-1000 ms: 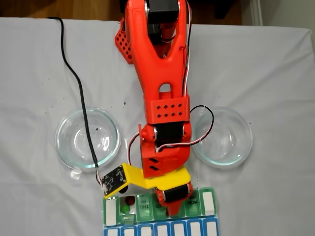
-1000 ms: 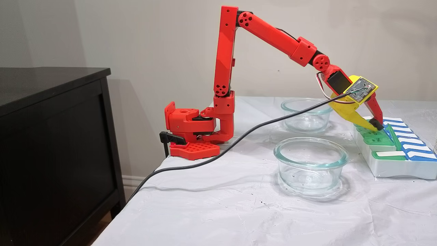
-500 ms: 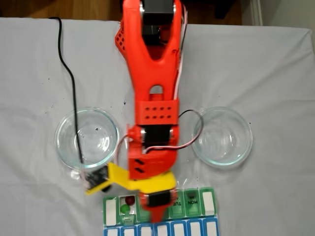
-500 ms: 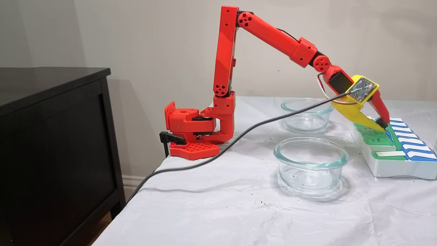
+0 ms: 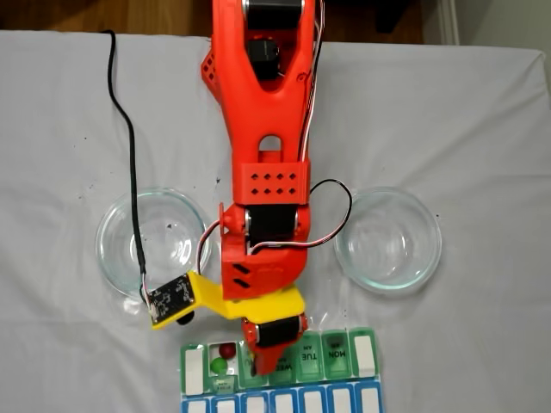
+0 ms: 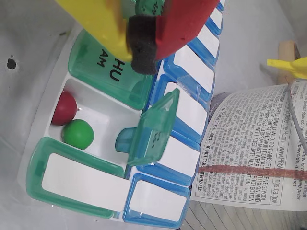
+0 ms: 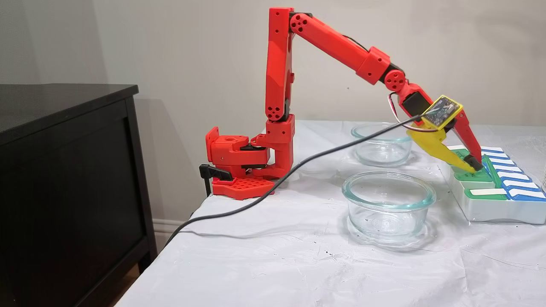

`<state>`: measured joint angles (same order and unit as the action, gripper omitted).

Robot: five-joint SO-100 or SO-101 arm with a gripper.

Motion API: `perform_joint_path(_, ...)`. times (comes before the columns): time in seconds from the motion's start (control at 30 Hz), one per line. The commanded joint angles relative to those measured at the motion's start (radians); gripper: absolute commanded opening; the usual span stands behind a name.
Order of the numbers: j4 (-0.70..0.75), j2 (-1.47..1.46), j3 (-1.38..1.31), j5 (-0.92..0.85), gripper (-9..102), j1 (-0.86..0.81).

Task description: Sort medicines into box.

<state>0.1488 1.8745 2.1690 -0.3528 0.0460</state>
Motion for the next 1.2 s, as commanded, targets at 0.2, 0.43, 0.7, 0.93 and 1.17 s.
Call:
perform_joint_path(0.2,-0.195,0.181,-0.051,0.064,0,-0.041)
perform_joint_path(0.43,-0.290,0.179,0.020,0.112,0,0.005)
perform_joint_path(0.7,-0.055,0.196,0.052,-0.064,0,0.057)
perform_joint_path(0.93,0.040,0.193,0.032,-0.077,0,0.043)
perform_joint_path(1.17,0.114,0.135,0.025,-0.092,0,0.026)
